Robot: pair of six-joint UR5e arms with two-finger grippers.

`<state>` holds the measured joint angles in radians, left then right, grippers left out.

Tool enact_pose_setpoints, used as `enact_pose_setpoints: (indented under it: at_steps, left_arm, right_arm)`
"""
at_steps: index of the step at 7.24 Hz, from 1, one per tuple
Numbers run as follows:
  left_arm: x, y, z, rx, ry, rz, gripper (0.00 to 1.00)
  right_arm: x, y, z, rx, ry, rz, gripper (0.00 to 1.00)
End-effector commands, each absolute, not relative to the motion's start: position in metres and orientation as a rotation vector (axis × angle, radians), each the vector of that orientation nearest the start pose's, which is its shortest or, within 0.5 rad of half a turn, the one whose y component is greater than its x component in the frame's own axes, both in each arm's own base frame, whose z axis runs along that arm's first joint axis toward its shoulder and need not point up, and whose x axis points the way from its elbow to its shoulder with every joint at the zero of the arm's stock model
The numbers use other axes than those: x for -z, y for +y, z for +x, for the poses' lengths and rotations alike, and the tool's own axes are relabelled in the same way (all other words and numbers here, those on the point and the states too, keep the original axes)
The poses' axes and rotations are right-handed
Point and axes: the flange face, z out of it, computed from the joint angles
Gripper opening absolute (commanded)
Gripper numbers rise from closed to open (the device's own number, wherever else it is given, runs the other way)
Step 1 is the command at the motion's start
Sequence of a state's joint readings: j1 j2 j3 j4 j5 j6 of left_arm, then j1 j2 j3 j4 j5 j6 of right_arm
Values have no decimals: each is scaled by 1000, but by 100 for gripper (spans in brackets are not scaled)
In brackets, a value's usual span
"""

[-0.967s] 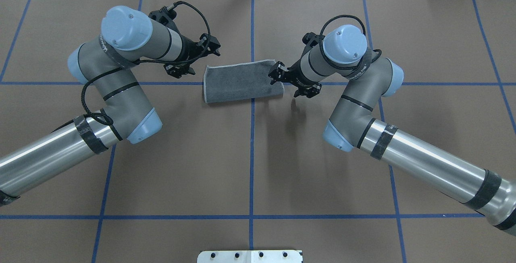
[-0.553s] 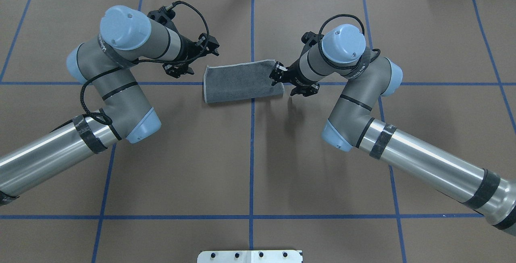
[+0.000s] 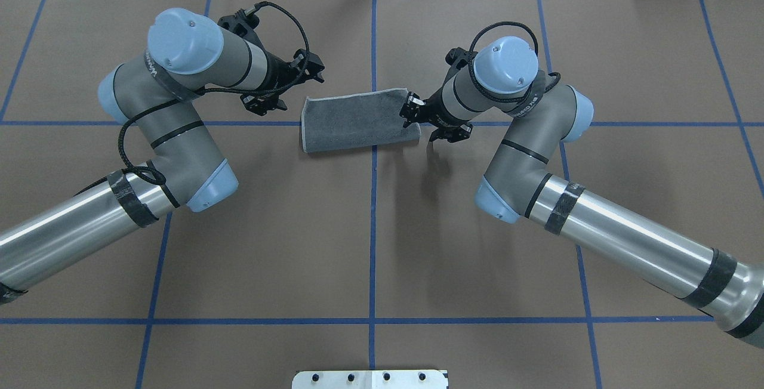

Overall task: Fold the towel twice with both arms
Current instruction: 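Move the right gripper to the folded towel's end nearest it while the left gripper withdraws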

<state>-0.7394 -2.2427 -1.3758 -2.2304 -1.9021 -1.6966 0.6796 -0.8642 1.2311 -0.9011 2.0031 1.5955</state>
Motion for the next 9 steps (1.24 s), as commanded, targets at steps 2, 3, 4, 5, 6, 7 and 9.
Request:
enact_pose_setpoints:
  at_steps: [2,3,4,5,6,7,9]
  left_arm:
    - [-264,-573,479,576,1179,60,99]
    - [-265,-573,479,576,1179,60,99]
    - [-265,-573,479,577,1178,59,99]
    - [-265,-573,479,577,1178,59,99]
    - [-265,-573,479,577,1178,59,99]
    - [-265,-575,477,579,1179,62,99]
    - [-265,-582,465,577,1186,42,99]
  right_arm:
    - [-298,-563,-549,-414,-1096,-38,52]
    - [-298,-563,-549,-414,-1096,-38,41]
    - [-296,-563,-549,-413,-1099,-37,26]
    - [-295,-565,-547,-415,-1100,-35,14]
    - [-296,-566,-546,-399,-1099,-24,3]
    - [-298,-568,-543,-368,-1096,0,0]
    - [-288,-570,-533,-352,-1121,4,0]
